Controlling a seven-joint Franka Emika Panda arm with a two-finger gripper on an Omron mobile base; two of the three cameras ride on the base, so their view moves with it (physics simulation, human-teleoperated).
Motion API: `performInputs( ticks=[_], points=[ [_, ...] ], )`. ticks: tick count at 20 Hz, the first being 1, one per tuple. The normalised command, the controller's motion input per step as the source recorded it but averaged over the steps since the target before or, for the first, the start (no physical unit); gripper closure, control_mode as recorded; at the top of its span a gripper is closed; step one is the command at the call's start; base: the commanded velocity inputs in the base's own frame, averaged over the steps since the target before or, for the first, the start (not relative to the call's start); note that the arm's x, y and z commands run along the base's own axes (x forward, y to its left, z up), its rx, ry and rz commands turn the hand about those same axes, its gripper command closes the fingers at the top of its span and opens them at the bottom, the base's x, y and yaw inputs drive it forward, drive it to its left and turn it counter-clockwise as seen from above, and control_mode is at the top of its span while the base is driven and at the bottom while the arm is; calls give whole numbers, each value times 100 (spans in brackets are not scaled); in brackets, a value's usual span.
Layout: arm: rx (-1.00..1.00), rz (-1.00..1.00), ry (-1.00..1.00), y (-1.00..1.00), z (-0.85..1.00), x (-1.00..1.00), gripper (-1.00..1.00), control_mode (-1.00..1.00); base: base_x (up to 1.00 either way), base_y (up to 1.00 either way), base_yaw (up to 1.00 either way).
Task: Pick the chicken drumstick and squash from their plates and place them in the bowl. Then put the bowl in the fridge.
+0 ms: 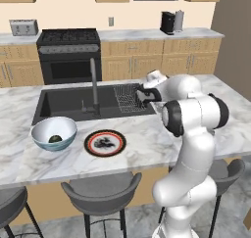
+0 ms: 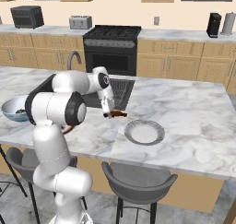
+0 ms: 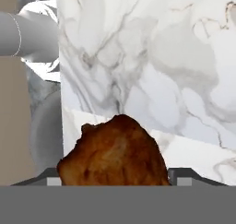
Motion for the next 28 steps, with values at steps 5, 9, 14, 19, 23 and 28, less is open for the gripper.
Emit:
performInputs(
  ticks=[5, 9, 14, 19, 23, 28],
  points=[
    [19, -2, 0, 47, 32, -42, 100, -100, 0, 0, 0],
    [28, -5, -1, 47, 28, -50, 100, -100, 0, 0, 0],
    [20, -2, -15, 61, 20, -45, 100, -100, 0, 0, 0],
    [4, 0, -33, 74, 14, -30, 100, -100, 0, 0, 0],
    [-2, 0, -33, 82, 7, -7, 100, -100, 0, 0, 0],
    [-3, 1, -10, 87, 14, 0, 100, -100, 0, 0, 0]
  ],
)
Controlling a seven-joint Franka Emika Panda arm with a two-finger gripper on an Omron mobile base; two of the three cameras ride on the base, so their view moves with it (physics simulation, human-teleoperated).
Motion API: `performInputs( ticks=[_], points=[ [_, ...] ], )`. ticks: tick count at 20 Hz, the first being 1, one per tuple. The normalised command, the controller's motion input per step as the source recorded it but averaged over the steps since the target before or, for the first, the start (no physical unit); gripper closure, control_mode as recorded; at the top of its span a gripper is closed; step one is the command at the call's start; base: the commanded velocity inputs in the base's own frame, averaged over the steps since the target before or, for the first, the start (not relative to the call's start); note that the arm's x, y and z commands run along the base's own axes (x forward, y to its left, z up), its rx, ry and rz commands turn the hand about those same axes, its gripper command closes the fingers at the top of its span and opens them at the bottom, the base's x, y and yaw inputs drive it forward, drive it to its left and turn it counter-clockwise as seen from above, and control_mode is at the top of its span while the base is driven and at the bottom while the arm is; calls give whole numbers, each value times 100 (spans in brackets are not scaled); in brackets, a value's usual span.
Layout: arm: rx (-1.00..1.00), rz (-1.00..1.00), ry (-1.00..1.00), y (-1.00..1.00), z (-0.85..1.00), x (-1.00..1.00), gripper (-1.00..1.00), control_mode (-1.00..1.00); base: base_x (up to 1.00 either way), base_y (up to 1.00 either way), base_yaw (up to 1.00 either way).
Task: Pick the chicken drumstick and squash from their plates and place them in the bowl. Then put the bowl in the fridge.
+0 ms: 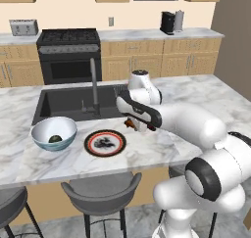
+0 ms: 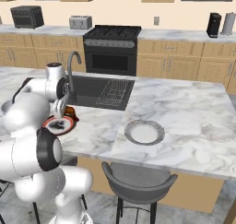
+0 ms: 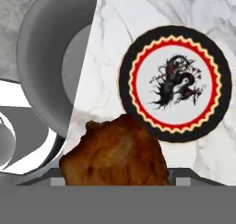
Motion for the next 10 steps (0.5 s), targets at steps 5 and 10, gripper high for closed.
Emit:
performInputs(
  ticks=[5, 10],
  points=[
    [0, 8, -2, 80, 22, 0, 100, -100, 0, 0, 0],
    [0, 7, -2, 81, 21, 5, 100, -100, 0, 0, 0]
  ],
)
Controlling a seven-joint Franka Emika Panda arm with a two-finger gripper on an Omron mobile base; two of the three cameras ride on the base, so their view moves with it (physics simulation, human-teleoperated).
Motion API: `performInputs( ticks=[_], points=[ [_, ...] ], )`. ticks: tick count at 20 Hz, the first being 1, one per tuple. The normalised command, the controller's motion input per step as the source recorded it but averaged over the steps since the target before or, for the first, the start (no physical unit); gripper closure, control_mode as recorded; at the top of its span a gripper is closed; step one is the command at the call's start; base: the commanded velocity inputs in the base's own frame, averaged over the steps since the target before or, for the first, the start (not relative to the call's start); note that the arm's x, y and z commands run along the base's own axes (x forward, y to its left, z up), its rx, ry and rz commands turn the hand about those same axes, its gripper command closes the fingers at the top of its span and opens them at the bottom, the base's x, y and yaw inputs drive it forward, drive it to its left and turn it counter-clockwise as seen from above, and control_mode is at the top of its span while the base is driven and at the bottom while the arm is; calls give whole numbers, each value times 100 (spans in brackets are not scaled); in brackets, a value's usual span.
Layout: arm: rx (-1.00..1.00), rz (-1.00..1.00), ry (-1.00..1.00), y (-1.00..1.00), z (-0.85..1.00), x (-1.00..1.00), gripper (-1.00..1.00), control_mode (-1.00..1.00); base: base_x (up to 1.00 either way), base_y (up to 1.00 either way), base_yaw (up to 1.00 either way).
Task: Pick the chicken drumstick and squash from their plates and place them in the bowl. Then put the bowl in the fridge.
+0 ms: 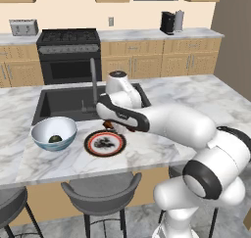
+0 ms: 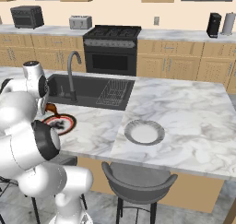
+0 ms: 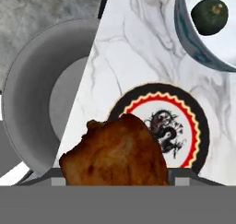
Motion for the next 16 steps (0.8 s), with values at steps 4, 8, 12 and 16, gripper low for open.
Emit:
performInputs(
  ticks=[4, 8, 12, 16],
  points=[
    [-2, 8, 0, 68, 16, 10, 100, -100, 0, 0, 0],
    [-1, 3, -4, 73, 11, 6, 100, -100, 0, 0, 0],
    [0, 1, -8, 73, 8, 6, 100, -100, 0, 0, 0],
    [0, 0, -6, 62, 0, 20, 100, -100, 0, 0, 0]
  ],
)
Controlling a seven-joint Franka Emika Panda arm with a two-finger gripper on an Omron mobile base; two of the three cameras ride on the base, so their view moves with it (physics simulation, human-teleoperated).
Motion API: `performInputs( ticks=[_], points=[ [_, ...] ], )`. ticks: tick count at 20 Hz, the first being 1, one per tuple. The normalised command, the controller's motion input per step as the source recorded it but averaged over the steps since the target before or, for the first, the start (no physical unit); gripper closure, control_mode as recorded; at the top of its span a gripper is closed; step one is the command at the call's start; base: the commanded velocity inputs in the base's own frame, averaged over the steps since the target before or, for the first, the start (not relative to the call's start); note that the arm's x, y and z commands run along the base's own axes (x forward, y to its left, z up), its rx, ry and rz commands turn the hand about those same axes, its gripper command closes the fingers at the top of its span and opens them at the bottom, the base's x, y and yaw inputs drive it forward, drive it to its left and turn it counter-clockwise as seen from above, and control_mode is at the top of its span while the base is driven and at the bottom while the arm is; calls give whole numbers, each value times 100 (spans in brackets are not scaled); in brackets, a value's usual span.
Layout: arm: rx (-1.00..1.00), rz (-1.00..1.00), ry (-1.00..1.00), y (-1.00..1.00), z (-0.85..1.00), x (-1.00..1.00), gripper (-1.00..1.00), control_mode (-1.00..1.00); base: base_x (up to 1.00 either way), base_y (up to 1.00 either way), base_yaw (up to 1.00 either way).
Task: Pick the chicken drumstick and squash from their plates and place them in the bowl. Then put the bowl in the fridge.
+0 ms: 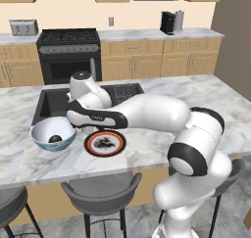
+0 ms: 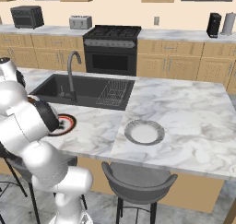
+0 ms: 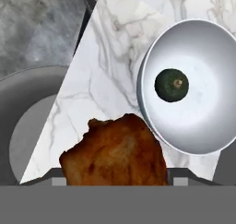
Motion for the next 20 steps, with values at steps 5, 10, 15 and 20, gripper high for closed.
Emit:
performInputs(
  ticks=[5, 10, 15, 20],
  points=[
    [0, 0, 0, 52, 0, 28, 100, -100, 0, 0, 0],
    [0, 0, 0, 45, 0, 30, 100, -100, 0, 0, 0],
    [0, 0, 0, 40, -4, 33, 100, -100, 0, 0, 0],
    [0, 0, 0, 31, -19, 25, 100, -100, 0, 0, 0]
  ],
)
